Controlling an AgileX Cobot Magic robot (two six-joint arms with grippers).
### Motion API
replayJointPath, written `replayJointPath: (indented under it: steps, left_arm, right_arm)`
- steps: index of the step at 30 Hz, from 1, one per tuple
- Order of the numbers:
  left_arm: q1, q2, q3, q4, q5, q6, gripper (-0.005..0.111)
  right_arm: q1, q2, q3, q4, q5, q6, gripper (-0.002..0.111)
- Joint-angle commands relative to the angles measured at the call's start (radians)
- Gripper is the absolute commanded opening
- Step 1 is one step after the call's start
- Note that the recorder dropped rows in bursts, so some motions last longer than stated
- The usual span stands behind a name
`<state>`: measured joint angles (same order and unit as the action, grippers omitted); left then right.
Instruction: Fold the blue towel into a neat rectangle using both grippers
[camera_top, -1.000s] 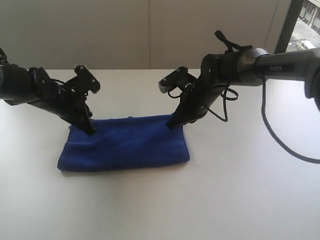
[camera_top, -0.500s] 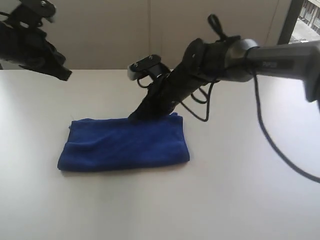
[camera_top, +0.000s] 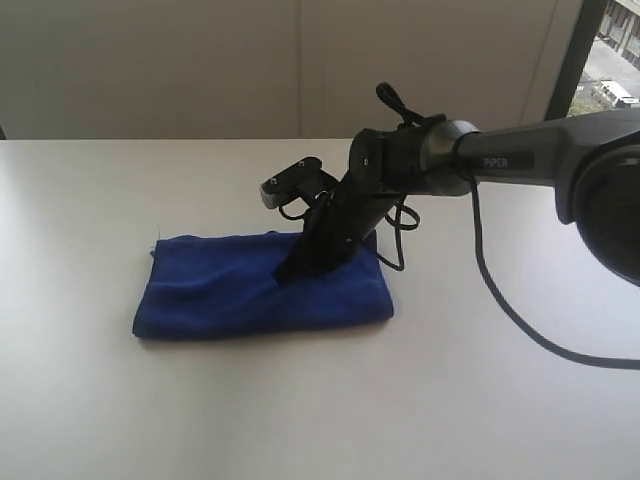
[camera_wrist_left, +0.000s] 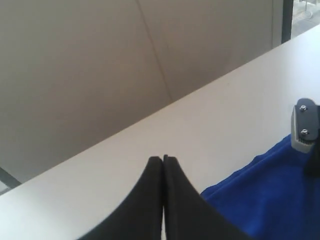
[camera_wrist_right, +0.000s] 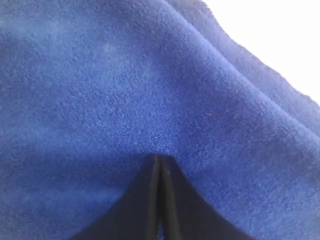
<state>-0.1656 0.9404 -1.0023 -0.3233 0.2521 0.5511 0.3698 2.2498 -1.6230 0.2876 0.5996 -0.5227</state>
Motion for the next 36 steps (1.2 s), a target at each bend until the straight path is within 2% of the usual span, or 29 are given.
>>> replayJointPath:
  steps: [1, 7, 14, 21, 23, 26, 31, 35, 36]
  left_arm:
    - [0.004, -0.136, 0.014, -0.003, 0.093, -0.014, 0.0]
    - [0.004, -0.296, 0.014, 0.055, 0.165, -0.029, 0.0]
    - [0.004, -0.404, 0.014, 0.074, 0.276, -0.045, 0.0]
    - [0.004, -0.473, 0.014, 0.18, 0.339, -0.185, 0.0]
    - [0.004, -0.475, 0.014, 0.18, 0.386, -0.206, 0.0]
    - [0.004, -0.512, 0.093, 0.18, 0.386, -0.222, 0.0]
    - [0.004, -0.629, 0.316, 0.138, 0.308, -0.33, 0.0]
    - [0.004, -0.835, 0.595, -0.048, 0.291, -0.328, 0.0]
    - [0.004, -0.855, 0.618, -0.059, 0.284, -0.323, 0.0]
  right_arm:
    - [-0.004, 0.005, 0.005, -0.079, 0.037, 0.07, 0.0]
    - [-0.004, 0.005, 0.005, -0.172, 0.099, 0.222, 0.0]
    - [-0.004, 0.001, 0.005, -0.209, 0.102, 0.261, 0.0]
    - [-0.004, -0.188, 0.005, -0.217, 0.064, 0.253, 0.0]
    - [-0.004, -0.335, 0.024, -0.224, 0.094, 0.253, 0.0]
    - [-0.004, -0.588, 0.16, -0.244, 0.037, 0.267, 0.0]
    - [-0.004, -0.97, 0.475, -0.33, -0.058, 0.413, 0.0]
    - [-0.004, -1.515, 1.016, -0.347, -0.223, 0.562, 0.0]
    - [-0.004, -1.573, 1.082, -0.347, -0.248, 0.573, 0.0]
